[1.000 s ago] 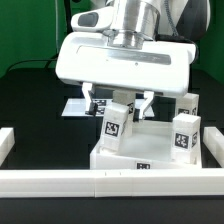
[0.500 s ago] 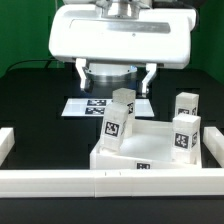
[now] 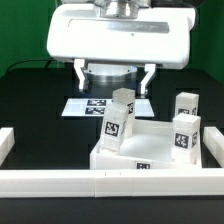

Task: Assemble square table

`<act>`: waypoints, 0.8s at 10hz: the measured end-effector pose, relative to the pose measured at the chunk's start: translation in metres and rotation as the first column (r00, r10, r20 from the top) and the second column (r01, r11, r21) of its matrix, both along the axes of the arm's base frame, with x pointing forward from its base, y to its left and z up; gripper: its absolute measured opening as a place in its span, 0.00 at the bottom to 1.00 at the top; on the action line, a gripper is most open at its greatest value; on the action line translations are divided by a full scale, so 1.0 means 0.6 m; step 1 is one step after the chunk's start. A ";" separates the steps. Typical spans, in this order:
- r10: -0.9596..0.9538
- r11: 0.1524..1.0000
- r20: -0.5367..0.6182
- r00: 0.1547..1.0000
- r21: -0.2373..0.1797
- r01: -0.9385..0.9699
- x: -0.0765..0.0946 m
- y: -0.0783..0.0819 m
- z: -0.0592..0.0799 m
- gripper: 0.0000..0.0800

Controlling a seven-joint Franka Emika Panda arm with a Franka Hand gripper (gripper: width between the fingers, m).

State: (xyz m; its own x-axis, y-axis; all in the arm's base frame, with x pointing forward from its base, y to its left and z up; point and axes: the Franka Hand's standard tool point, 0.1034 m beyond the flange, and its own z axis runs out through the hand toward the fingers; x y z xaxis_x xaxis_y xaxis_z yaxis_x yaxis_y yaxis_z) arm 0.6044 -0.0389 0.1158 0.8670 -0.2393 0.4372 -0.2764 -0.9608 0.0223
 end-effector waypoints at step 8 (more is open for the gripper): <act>-0.019 0.985 -0.425 0.905 0.146 0.090 -0.001 0.004 -0.037 0.81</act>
Offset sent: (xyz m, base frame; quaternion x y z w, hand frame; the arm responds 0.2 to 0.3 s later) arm 0.0035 0.0019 -0.0152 0.0073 -0.1900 0.0208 0.9815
